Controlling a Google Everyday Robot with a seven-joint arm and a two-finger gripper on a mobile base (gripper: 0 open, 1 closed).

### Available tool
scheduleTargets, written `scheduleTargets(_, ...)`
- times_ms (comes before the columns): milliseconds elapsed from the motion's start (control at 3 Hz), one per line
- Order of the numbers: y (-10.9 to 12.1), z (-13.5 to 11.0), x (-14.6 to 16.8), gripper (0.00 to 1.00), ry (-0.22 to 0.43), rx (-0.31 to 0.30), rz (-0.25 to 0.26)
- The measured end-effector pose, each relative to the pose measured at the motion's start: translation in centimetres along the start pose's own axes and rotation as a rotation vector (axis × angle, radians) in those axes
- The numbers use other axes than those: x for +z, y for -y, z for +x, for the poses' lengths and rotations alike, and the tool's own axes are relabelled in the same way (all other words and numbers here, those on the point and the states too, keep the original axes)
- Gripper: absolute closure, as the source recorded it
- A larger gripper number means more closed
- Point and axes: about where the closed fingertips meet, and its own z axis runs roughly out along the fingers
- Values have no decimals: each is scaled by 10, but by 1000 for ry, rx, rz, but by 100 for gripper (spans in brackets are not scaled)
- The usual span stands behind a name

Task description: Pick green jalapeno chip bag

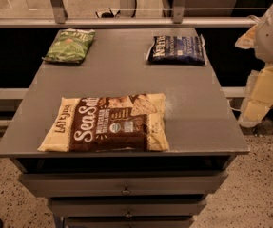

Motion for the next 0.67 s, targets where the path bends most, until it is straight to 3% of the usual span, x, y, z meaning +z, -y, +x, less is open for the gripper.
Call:
scheduleTargets(333, 0, -1, 0, 0, 1, -2, 1)
scheduleTargets(667, 21, -34, 13, 0, 53, -93, 34)
